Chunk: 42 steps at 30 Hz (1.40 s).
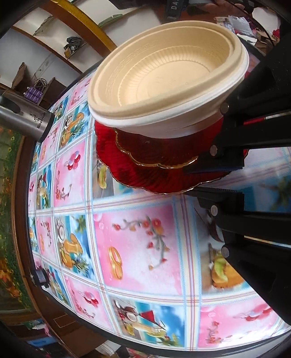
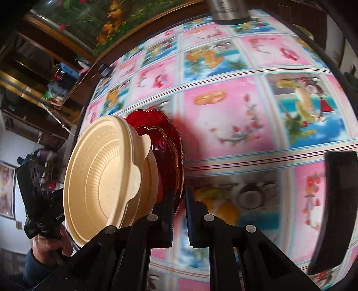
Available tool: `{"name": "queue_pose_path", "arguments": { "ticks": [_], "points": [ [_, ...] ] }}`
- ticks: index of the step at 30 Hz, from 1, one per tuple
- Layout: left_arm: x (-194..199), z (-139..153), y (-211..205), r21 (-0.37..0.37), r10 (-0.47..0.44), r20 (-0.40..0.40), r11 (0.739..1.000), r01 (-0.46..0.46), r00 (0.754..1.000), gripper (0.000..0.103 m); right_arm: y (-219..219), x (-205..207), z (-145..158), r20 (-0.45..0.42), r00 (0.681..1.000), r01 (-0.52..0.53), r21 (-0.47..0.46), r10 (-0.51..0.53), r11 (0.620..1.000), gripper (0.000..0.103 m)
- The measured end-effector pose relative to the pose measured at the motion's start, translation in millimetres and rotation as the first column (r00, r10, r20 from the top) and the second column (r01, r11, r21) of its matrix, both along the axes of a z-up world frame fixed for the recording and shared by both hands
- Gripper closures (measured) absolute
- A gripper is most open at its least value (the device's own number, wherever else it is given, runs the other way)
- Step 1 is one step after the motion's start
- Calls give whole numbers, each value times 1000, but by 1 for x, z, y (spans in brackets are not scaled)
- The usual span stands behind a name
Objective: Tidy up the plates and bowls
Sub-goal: 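Lower the beige bowl onto the bowls on the stack with the left tool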
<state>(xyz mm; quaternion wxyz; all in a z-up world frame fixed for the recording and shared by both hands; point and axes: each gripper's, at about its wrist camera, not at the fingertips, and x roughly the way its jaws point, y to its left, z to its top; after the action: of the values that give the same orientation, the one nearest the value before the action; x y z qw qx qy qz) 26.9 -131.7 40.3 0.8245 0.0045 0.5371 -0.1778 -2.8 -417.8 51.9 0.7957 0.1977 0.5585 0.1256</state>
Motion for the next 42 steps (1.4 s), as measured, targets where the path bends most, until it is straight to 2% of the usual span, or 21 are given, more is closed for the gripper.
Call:
{"name": "queue_pose_path", "arguments": {
  "ticks": [12, 19, 22, 26, 38, 42],
  "points": [
    [-4, -1, -8, 42, 26, 73, 999, -30, 997, 93, -3, 7, -13, 3, 1000, -5, -13, 5, 1000, 93],
    [-6, 0, -7, 43, 30, 82, 999, -33, 996, 92, -3, 6, -14, 10, 1000, 8, -11, -7, 1000, 93],
    [-8, 3, -7, 45, 25, 98, 999, -29, 995, 88, -3, 4, -14, 9, 1000, 15, -7, -15, 1000, 92],
    [-12, 9, -7, 46, 14, 118, 999, -19, 993, 74, -3, 1, -13, 10, 1000, 24, -7, -24, 1000, 91],
    [-24, 17, -6, 64, -3, 148, 998, -6, 989, 67, -5, -15, -3, 26, 999, 37, -8, -37, 999, 91],
    [-30, 19, -2, 66, 3, 158, 998, -13, 988, 59, -8, -24, -2, 20, 999, 50, -3, -50, 999, 91]
  ]
}}
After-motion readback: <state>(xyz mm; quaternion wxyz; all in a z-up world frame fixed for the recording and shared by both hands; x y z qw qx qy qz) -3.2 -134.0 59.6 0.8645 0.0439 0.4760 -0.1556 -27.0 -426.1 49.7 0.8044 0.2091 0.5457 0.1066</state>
